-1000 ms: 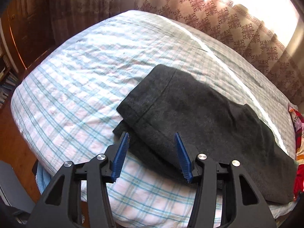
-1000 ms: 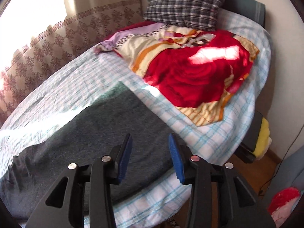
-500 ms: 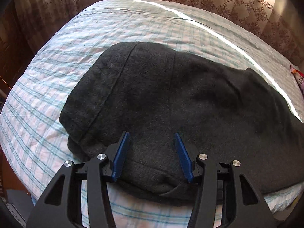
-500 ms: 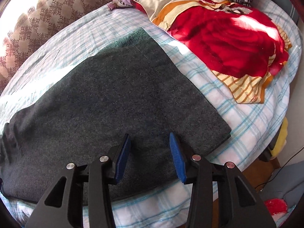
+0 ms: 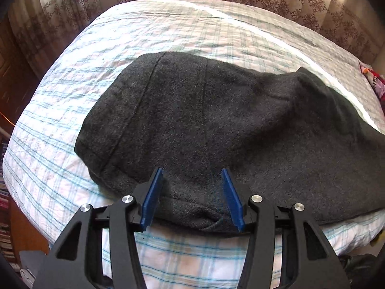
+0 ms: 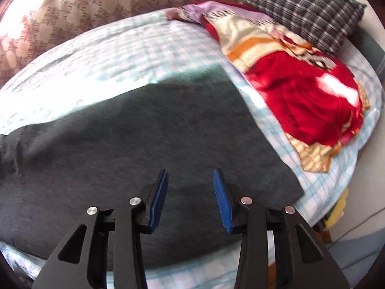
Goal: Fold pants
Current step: 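Sweep both open grippers across the folded trousers to flatten them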
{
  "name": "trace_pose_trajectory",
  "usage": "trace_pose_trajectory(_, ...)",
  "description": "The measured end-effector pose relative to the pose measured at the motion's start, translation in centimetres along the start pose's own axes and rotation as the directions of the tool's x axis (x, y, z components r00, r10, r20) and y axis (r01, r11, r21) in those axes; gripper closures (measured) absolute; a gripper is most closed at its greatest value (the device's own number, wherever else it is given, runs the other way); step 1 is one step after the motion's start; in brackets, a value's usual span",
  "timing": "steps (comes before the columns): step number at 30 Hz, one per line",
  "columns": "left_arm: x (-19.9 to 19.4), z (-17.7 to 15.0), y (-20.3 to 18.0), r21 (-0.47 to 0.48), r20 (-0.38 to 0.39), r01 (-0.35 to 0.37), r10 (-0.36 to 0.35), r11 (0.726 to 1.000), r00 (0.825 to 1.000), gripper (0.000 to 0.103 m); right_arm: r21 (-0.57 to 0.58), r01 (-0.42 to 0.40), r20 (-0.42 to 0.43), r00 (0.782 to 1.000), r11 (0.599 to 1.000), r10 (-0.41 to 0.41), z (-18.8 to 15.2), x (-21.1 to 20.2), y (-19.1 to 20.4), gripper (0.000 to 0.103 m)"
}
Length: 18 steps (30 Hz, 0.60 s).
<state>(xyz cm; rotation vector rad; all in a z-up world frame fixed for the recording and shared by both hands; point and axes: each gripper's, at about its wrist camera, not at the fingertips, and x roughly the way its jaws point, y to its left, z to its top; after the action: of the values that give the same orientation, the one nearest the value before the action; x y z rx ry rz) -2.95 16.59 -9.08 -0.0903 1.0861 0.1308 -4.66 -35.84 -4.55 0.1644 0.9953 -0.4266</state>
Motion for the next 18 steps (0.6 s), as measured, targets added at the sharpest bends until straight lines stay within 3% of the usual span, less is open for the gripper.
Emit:
trace_pose_trajectory(2, -0.7, 1.3, -0.6, 0.012, 0.040, 0.020, -0.021, 1.000, 0.999, 0.050, -0.051, -0.096, 0.016, 0.995, 0.994, 0.097, 1.8, 0.1, 3.6, 0.063)
trace_pose_trajectory(5, -1.0, 3.6, -1.5, 0.016, 0.083, 0.069, -0.070, 0.997, 0.994, 0.045, -0.122, -0.264, 0.003, 0.964, 0.957, 0.267, 4.2, 0.5, 9.7, 0.063)
trace_pose_trajectory(8, -0.1, 6.0, -2.3, 0.007, 0.100, 0.140, -0.140, 0.990, 0.985, 0.042, -0.164, -0.427, -0.038, 0.903, 0.889, 0.427, 6.7, 1.0, 16.1, 0.063)
trace_pose_trajectory(10, 1.1, 7.3, -2.8, 0.015, 0.106, 0.134, -0.135, 0.991, 0.985, 0.041, -0.200, -0.514, -0.084, 0.857, 0.834, 0.509, 7.6, 1.4, 20.7, 0.063)
trace_pose_trajectory(14, 4.2, 8.9, -1.3, -0.042, 0.069, 0.122, -0.119, 0.992, 0.990, 0.041, -0.323, -0.596, -0.158, 0.800, 0.735, 0.579, 8.0, 1.7, 29.0, 0.063)
trace_pose_trajectory(18, 6.2, 9.5, 0.4, -0.092, 0.062, 0.157, -0.152, 0.983, 0.986, 0.041, -0.346, -0.662, -0.280, 0.749, 0.665, 0.600, 7.7, 4.1, 34.6, 0.063)
